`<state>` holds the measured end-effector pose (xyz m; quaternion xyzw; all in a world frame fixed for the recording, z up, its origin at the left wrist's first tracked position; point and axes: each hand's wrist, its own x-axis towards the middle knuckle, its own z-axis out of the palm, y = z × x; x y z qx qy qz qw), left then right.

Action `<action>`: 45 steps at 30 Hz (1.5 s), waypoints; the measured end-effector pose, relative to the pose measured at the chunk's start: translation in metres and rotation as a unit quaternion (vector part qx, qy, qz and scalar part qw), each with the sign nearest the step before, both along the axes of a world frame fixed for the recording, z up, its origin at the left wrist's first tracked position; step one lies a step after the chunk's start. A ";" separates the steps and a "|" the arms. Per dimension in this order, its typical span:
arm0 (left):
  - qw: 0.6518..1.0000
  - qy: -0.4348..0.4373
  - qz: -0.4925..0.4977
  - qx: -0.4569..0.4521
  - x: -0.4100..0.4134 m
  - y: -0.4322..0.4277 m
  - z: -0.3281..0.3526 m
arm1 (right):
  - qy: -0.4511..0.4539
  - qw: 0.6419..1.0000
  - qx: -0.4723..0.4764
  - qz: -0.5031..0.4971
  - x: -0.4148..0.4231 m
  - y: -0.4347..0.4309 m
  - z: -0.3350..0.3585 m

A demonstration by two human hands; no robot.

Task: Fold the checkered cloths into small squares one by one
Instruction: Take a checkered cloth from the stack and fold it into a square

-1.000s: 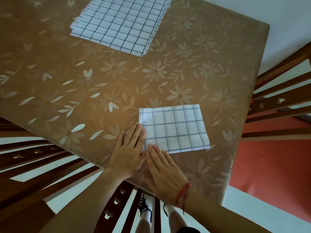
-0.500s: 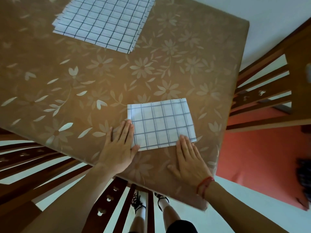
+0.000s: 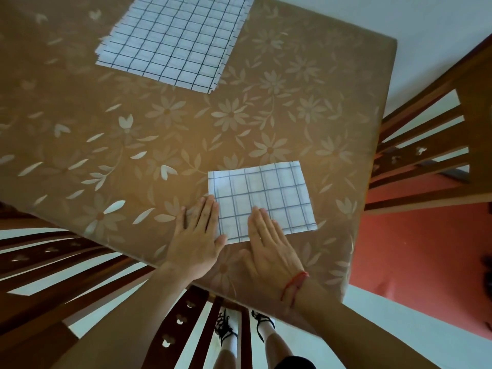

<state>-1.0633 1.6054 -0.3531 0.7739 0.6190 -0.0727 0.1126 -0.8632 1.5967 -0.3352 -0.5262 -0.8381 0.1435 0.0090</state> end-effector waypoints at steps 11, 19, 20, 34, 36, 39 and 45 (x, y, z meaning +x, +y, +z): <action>1.000 -0.003 0.005 0.027 -0.014 0.042 0.002 | -0.048 0.995 -0.042 0.077 -0.017 0.000 -0.024; 0.999 -0.012 0.004 0.052 -0.020 0.067 0.005 | -0.048 0.996 -0.044 0.068 -0.020 -0.001 -0.022; 0.998 -0.031 0.013 0.054 -0.017 0.062 0.008 | -0.049 0.996 -0.045 0.067 -0.020 -0.001 -0.022; 0.966 -0.247 0.080 -0.006 0.029 0.002 0.015 | 0.013 0.991 -0.110 0.078 -0.015 0.015 0.001; 0.967 -0.242 0.077 -0.008 0.030 0.000 0.014 | 0.054 0.986 -0.141 0.071 -0.012 0.022 0.010; 0.975 -0.211 0.059 0.024 0.032 -0.003 0.014 | 0.146 0.980 -0.139 0.003 -0.002 0.035 0.025; 0.982 -0.173 0.064 0.026 0.036 -0.006 0.015 | 0.186 0.917 -0.121 -0.332 0.064 0.084 0.051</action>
